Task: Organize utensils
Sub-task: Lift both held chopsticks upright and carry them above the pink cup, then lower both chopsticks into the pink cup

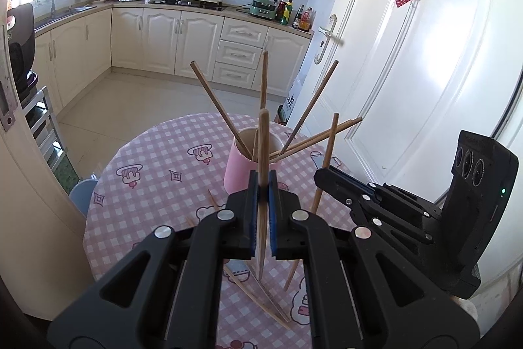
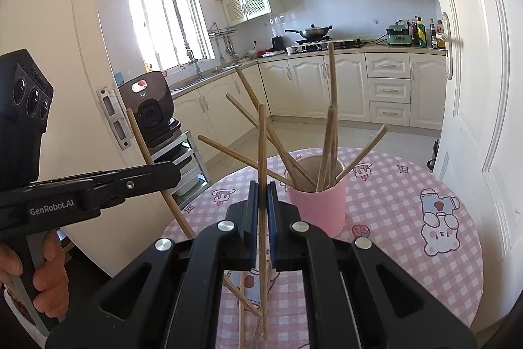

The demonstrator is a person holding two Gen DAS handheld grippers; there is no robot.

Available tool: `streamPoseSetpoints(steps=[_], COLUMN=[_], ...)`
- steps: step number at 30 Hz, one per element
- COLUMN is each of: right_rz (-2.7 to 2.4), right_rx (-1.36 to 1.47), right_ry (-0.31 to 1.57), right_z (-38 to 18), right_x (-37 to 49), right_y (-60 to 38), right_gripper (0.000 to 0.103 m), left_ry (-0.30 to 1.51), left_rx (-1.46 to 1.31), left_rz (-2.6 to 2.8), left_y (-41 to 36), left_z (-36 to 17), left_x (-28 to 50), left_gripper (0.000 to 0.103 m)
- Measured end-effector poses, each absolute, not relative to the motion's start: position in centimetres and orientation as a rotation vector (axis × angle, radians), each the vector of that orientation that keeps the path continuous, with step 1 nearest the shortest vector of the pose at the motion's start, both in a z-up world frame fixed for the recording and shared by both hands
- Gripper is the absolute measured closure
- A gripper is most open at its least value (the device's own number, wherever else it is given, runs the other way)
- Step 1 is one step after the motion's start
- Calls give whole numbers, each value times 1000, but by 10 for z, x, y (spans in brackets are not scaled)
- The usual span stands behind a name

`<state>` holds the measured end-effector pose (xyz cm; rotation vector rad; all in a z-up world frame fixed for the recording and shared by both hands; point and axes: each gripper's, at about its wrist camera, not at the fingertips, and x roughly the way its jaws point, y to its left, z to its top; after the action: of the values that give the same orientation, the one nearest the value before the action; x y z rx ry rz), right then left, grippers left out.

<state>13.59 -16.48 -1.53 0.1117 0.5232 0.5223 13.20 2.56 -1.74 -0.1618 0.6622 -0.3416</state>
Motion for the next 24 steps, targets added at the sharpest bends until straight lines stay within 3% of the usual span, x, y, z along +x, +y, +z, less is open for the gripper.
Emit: streamPoseSetpoints(steps=[24], right_rz=[404], right_rx=[-2], right_ry=[563], right_z=[-15], right_x=[117], right_y=[-63], right_gripper=[99], left_ry=[580], left_rx=[-157], left_rz=[-416], left_y=[102], left_z=[-22], left_x=[97], left_gripper=[97])
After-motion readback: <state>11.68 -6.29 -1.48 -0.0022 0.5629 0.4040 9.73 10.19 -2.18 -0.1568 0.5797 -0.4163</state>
